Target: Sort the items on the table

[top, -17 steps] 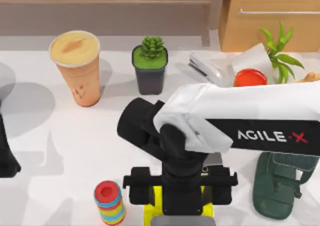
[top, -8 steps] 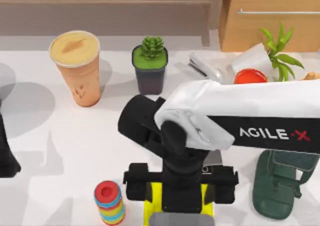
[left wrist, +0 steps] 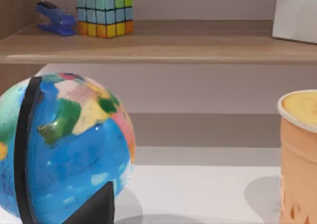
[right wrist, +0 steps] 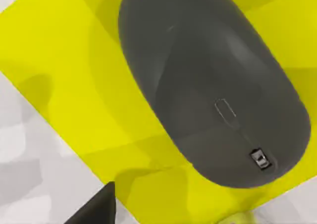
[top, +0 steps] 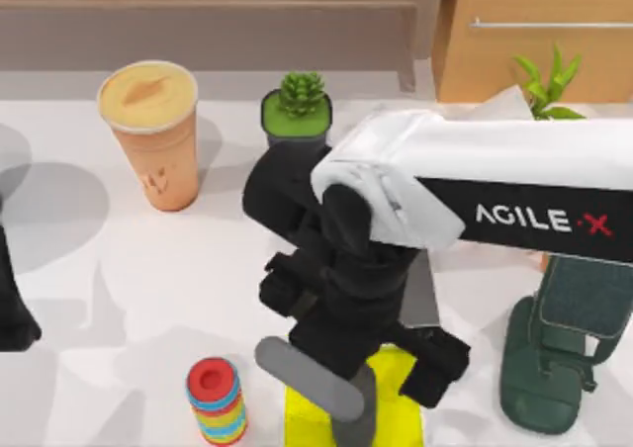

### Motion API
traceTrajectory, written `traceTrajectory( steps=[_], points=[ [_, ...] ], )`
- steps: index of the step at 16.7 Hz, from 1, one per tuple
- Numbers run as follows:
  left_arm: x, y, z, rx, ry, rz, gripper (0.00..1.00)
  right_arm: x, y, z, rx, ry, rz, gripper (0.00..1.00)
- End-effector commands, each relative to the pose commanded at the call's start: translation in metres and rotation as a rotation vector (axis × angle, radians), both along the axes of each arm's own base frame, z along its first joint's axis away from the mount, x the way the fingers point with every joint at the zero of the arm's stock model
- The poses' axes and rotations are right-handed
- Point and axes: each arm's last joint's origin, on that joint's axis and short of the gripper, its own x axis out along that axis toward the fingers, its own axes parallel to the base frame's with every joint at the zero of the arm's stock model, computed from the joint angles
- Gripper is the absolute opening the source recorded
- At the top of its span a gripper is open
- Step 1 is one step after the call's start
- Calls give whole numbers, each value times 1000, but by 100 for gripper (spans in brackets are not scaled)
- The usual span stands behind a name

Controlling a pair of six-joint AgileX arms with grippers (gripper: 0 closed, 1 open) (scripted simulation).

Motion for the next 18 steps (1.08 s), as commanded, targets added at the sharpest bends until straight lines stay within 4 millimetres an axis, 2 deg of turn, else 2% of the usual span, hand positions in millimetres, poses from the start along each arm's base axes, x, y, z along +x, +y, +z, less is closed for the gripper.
traceTrajectory(
  steps=[7,13,18],
  points=[
    [0,0,0,0,0,0,100,36,-5,6,-17,5,-897,100],
    [0,0,0,0,0,0,100,68,-18,13,-32,2,-1706,100],
    [0,0,0,0,0,0,100,89,-31,22,-29,1,-2219,100]
  ],
)
